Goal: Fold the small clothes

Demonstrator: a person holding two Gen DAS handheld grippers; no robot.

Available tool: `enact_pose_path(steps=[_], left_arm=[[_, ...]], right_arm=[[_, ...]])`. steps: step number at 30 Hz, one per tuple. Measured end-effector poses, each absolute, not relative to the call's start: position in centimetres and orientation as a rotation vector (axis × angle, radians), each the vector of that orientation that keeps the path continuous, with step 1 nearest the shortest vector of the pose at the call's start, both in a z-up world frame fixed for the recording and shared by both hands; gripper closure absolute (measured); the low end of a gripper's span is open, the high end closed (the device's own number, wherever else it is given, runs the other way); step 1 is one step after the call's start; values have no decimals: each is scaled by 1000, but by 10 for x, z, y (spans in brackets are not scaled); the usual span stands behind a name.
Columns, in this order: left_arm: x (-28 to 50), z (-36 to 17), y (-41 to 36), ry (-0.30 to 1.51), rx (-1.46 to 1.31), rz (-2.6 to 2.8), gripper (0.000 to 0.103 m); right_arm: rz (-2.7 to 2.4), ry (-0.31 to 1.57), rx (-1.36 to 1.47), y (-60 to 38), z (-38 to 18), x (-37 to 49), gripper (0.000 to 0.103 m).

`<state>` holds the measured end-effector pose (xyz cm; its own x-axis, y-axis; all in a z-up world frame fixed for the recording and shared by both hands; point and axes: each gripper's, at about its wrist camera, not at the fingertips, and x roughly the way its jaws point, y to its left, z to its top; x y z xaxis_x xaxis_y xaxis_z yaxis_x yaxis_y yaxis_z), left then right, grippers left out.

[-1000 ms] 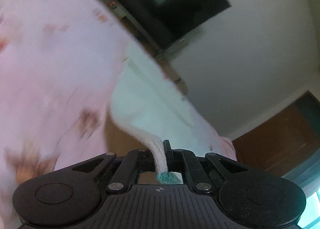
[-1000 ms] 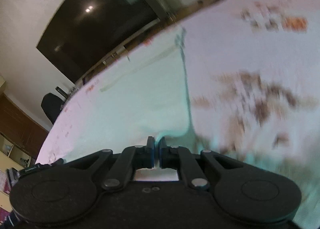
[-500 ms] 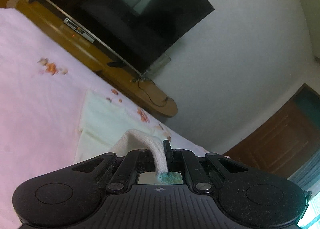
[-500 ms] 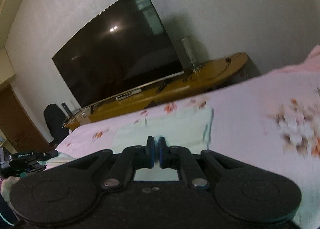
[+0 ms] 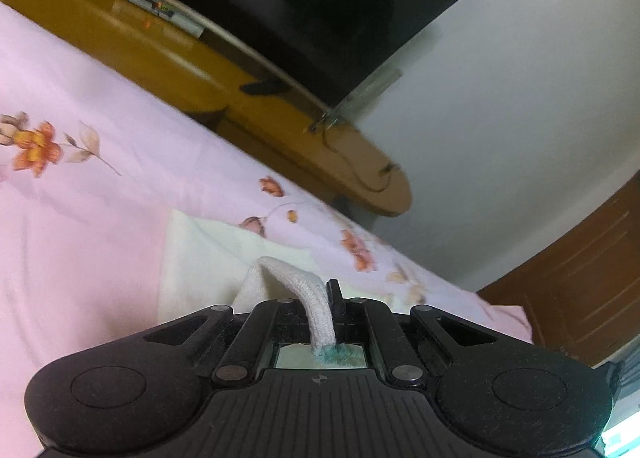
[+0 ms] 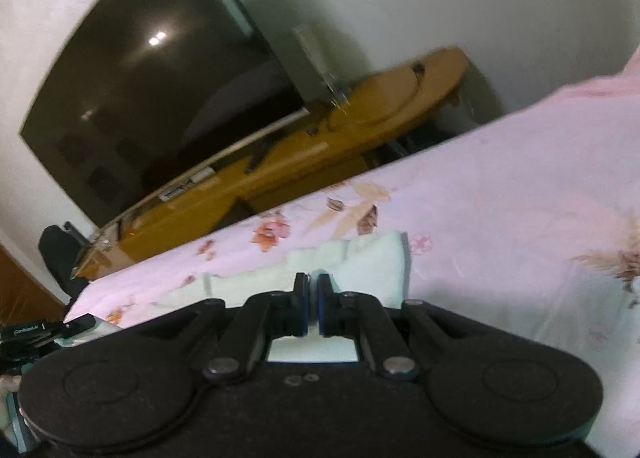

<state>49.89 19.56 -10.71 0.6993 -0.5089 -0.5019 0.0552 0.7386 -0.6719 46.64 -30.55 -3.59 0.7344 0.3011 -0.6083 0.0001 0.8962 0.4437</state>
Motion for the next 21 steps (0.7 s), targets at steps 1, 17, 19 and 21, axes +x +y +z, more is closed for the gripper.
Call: enact_pose_path(steps=[1,17,19,21], left_arm=[[508,-113,193,751,-666,-338,99],[541,-154,204,653,-842,-381,8],[541,-149,209,628,-809,-367,9],[543,-139,207,626,-705,-345,24]], right_arm=[[160,747,451,-307,-46,478,98],[165,673,402,-323,-79,521,63],[164,673,408,-326,-81,522,64],[162,681,414,-328,-84,525,65]])
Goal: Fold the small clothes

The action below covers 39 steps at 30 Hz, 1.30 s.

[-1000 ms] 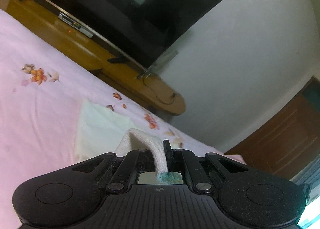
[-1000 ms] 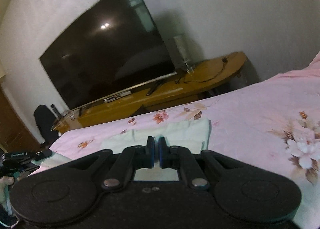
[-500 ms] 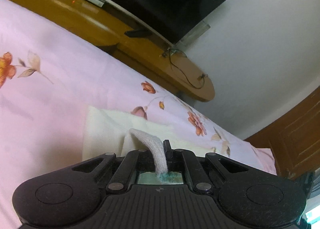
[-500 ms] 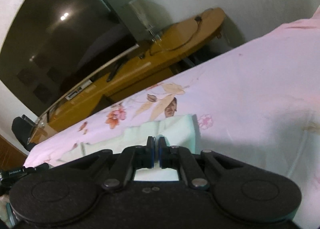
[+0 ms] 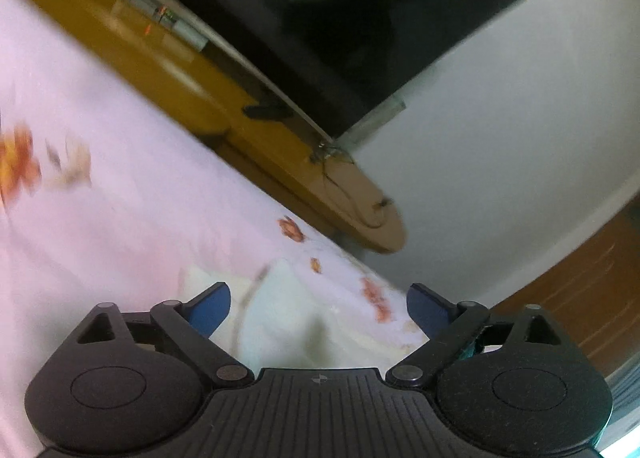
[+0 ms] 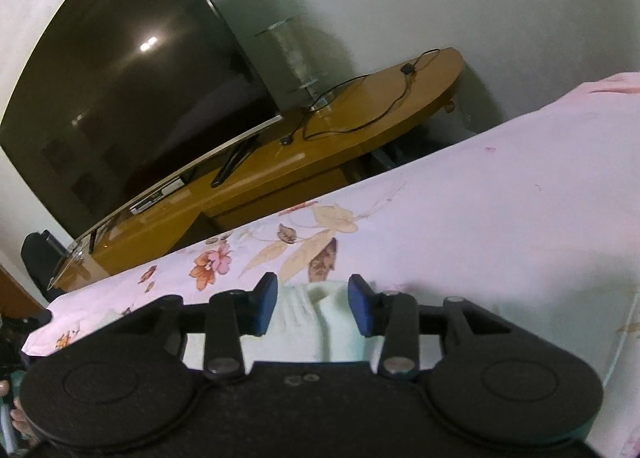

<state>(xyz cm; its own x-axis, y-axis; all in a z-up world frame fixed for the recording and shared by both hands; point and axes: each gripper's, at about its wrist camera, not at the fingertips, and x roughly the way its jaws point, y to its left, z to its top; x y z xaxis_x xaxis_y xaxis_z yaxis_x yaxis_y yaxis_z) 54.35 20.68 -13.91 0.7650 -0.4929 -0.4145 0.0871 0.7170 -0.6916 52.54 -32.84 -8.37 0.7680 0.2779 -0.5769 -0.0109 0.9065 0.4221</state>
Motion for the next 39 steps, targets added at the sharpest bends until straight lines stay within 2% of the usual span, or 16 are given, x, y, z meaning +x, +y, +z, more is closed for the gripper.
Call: enact_pose_path(steps=[1,2,3,10,13,15,19,23,28,29,31,32,35,39], left_arm=[[547,-136,205,638,-646,-345,30],[551,-132,200,660,-573,-352,42],[554,-129,194,679,-501,-350,50],[579,-135,156,777,-216,-331,50],[579,-136,142,768,-114,-323,50],[577,-133,138,743,-100,-328,103],[559,-119,152,587,-190,-313,101],[560,-130,150,640,-178,-290,101],[561,-144,154,695,-223,-284,101],[560,-142,157,700,-241,-278,99],[550,-135,165,692,-239,-216,82],[538,-128,169,667,-235,-183,68],[496,-111,163,603,-206,-231,65],[445,-113,149,650,-166,-249,65]], right_arm=[[164,687,412,-328,-85,528,65],[168,692,408,-327,-87,529,66],[178,697,406,-327,-88,530,67],[215,747,298,-301,-99,544,72],[212,760,195,-287,-101,548,83],[203,772,118,-278,-103,550,97],[186,675,95,-279,-90,538,99],[155,608,76,-282,-80,538,99],[118,761,15,-279,-112,560,97],[109,735,7,-278,-112,556,97],[85,728,63,-283,-104,549,90],[81,705,101,-287,-97,540,85],[138,651,121,-285,-81,503,83],[208,649,53,-268,-79,450,82]])
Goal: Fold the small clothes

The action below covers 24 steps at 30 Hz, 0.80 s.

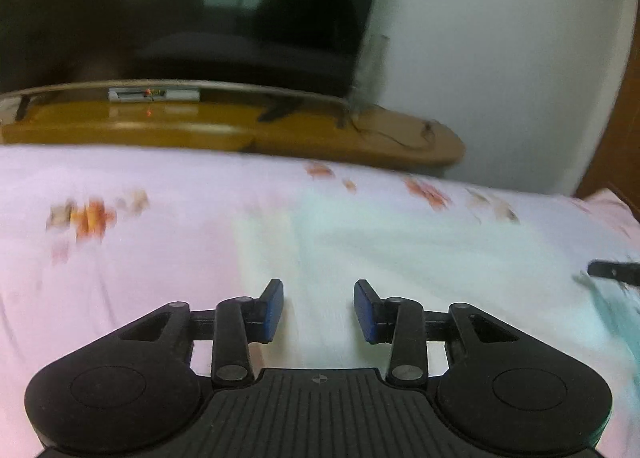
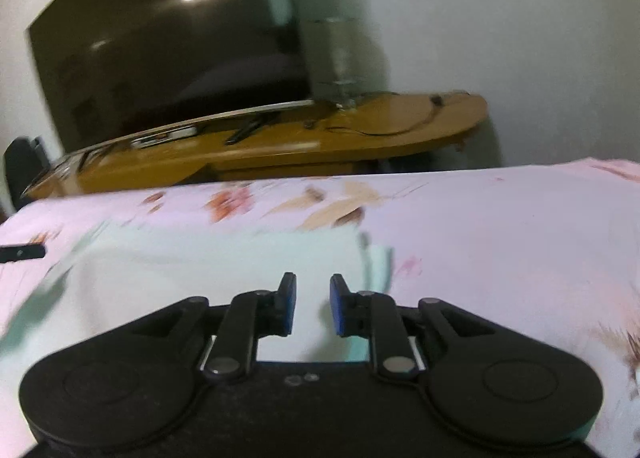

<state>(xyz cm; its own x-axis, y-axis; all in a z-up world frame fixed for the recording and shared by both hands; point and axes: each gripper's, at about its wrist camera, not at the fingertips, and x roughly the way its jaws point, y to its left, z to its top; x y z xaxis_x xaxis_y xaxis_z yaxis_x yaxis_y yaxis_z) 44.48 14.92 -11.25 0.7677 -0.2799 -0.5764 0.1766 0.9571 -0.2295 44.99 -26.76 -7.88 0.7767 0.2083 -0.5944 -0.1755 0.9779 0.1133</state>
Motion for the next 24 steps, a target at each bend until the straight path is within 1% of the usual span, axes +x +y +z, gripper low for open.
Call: enact_pose_path(steps=[2,4,5,7,10,14,19,20,21,22,23,24], left_arm=[[416,-117,157,655,-200,-244,65],[392,-122,171,672,-256,-232,65],[383,-125,178,687,-298,-224,65],[370,-133,189,721,-375,-240,65],[360,-134,187,729,-397,-248,65],[360,-143,181,782,-364,-203,65],[364,-149,180,796,-433,-266,65],[365,-150,180,794,-435,-275,70],[366,-151,179,797,-436,-284,97],[369,-153,180,810,-438,-281,97],[369,-153,182,808,-456,-291,98],[368,-149,182,795,-459,-305,98]], right_arm=[[185,654,127,-279,-80,423,79],[161,663,203,-297,-81,398,80],[141,659,234,-305,-82,385,77],[141,677,325,-323,-88,360,77],[137,707,375,-334,-97,338,77],[156,701,431,-337,-102,328,77],[195,716,467,-334,-107,340,77],[215,720,472,-333,-106,339,77],[233,750,472,-331,-107,342,77],[233,780,458,-328,-110,347,77],[234,798,436,-325,-112,348,81],[252,817,414,-322,-114,350,99]])
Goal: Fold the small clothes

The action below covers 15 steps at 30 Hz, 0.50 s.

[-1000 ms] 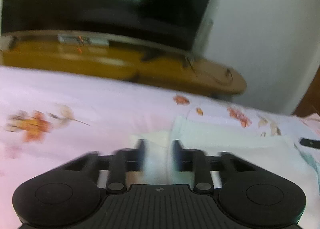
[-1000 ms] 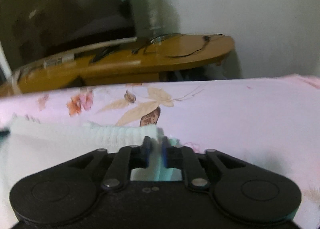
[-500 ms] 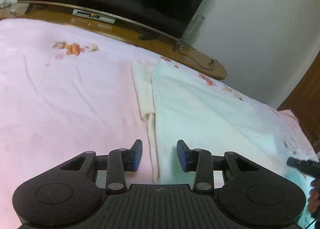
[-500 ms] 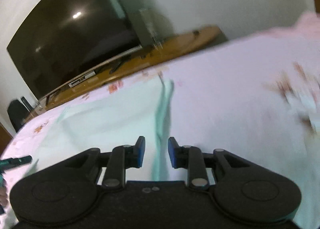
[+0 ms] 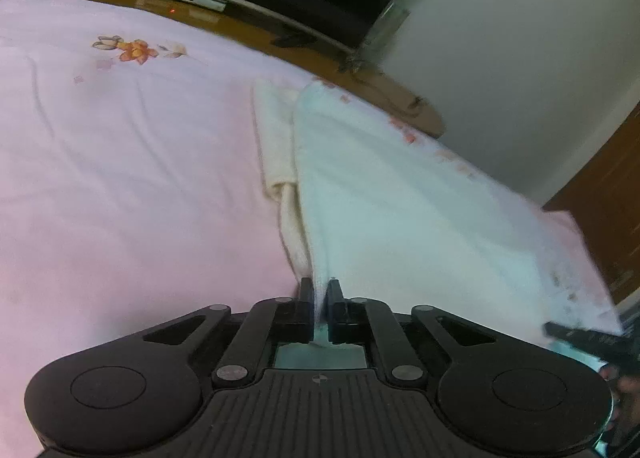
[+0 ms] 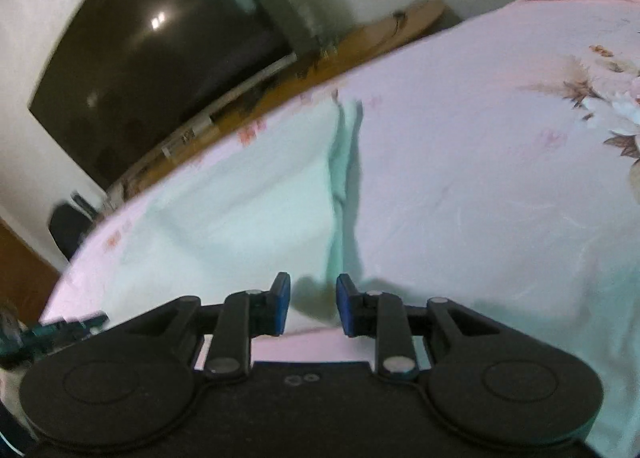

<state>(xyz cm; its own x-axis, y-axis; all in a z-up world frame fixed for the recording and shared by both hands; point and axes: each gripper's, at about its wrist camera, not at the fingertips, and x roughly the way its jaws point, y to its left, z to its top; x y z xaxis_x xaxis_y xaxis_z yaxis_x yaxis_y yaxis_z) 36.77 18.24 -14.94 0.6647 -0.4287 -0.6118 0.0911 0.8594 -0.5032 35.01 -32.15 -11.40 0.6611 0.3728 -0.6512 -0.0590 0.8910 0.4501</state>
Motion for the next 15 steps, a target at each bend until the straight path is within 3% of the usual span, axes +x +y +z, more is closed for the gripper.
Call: enact_pose_path(steps=[4,7,8,9,11,12,15], left_arm=[[356,-139,179,782,-340,-305,98],[356,-150,182,803,-342,-301,97],[356,-147,183,806,-327,-292,89],[355,-142,185,803,-301,-259,65],[350,-125,188,750,-238,-140,43],[350,-114,188,697,-208,-132,43],[379,-94,170,641,-211,-186,42]], right_arm=[[276,770,296,-310,-91,337,99],[233,876,229,-309,-114,346,99],[240,866,240,-309,-113,346,99],[241,876,255,-311,-110,349,97],[228,809,271,-317,-96,344,83],[216,764,257,-319,-88,342,79],[201,678,243,-320,-73,348,79]])
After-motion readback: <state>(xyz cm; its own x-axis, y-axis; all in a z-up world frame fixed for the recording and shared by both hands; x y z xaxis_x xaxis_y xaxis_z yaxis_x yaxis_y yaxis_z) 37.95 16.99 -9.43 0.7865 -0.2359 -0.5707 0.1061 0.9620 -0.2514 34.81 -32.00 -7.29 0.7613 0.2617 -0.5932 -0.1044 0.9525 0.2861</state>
